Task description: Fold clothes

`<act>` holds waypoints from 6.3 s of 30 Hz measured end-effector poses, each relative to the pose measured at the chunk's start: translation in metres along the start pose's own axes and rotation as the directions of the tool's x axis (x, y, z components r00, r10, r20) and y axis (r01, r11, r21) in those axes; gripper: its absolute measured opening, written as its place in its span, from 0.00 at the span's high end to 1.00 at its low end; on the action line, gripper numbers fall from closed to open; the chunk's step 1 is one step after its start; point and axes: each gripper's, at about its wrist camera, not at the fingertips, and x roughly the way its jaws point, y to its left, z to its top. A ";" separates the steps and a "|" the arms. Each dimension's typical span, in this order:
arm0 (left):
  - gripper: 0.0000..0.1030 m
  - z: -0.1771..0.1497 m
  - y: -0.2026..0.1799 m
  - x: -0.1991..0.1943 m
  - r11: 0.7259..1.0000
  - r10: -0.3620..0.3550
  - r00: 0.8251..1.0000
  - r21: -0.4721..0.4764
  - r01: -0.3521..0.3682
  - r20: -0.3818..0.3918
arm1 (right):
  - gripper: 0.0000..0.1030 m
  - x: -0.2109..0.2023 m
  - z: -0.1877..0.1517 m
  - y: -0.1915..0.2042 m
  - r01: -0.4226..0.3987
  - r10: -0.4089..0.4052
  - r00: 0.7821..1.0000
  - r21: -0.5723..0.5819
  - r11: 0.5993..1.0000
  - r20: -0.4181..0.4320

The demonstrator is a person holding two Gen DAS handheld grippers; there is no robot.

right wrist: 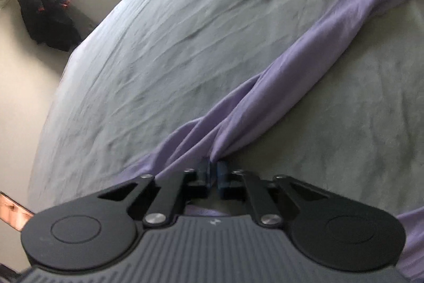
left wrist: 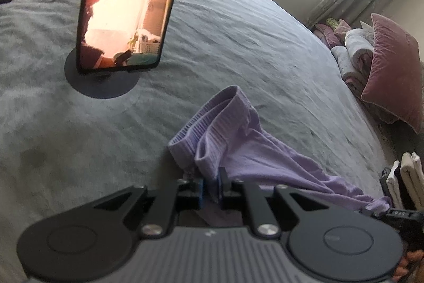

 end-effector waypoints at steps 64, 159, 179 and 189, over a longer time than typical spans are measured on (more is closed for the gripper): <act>0.17 -0.118 -0.246 0.040 0.686 -0.007 0.997 0.725 0.062 -0.078 | 0.17 -0.106 0.016 -0.098 0.080 -0.079 0.993 -0.012 0.997 0.083; 1.00 -0.363 -0.410 -0.025 0.497 -0.483 0.812 0.661 0.562 -0.327 | 0.94 -0.251 0.003 -0.261 -0.188 0.171 0.958 0.053 0.981 0.229; 0.65 -0.370 -0.397 0.008 0.564 -0.415 0.835 0.618 0.547 -0.361 | 0.79 -0.247 -0.014 -0.251 0.234 -0.177 0.949 -0.213 0.949 0.259; 0.52 -0.301 -0.343 -0.001 0.761 -0.243 0.944 0.560 0.328 -0.223 | 0.53 -0.246 -0.020 -0.222 0.155 -0.079 0.957 -0.262 0.953 0.278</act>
